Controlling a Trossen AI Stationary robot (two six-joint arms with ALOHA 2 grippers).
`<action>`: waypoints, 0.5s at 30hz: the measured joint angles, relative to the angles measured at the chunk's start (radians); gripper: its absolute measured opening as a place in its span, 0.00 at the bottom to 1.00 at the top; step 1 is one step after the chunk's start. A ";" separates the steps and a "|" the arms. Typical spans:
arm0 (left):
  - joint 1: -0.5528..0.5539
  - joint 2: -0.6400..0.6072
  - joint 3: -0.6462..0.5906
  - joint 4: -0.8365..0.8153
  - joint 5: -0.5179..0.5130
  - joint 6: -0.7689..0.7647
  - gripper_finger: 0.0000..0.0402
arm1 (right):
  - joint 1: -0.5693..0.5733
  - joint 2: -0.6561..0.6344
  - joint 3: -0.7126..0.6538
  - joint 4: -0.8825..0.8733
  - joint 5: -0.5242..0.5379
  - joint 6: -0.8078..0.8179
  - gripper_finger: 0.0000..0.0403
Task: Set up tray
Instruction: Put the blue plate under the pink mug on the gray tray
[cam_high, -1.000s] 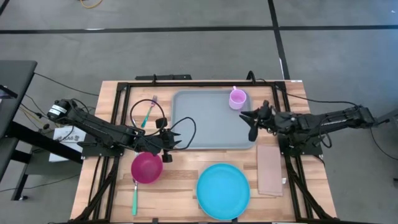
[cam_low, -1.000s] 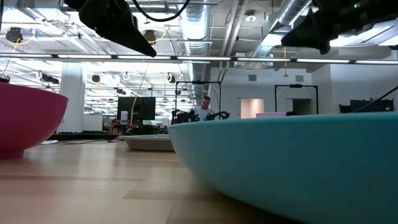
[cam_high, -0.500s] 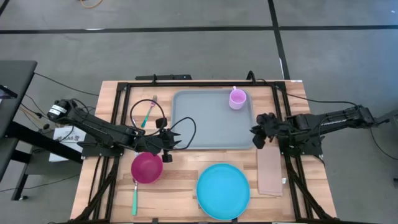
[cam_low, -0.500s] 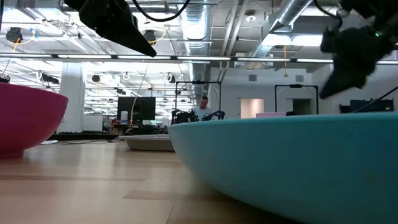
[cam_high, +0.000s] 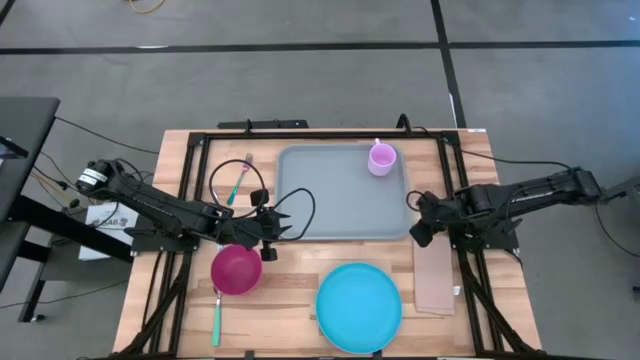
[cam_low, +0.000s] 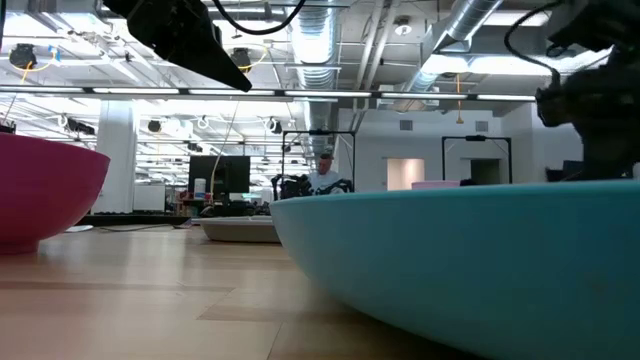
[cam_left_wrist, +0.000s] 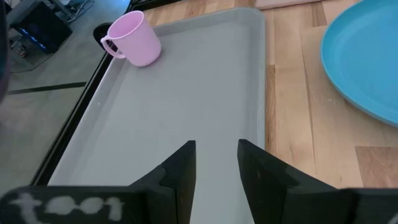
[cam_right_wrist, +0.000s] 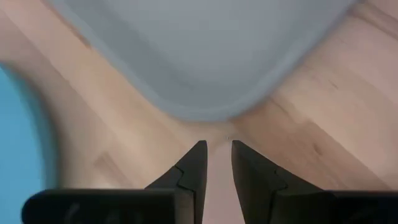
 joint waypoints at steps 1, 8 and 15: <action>0.000 0.000 0.000 0.000 0.000 0.000 0.27 | 0.000 0.014 0.000 -0.010 0.001 0.000 0.17; 0.000 0.000 0.000 0.000 0.000 0.000 0.27 | 0.000 0.145 0.000 -0.033 0.000 -0.001 0.17; 0.000 0.000 0.000 0.000 0.000 0.000 0.27 | -0.001 0.255 0.000 -0.039 -0.011 -0.026 0.17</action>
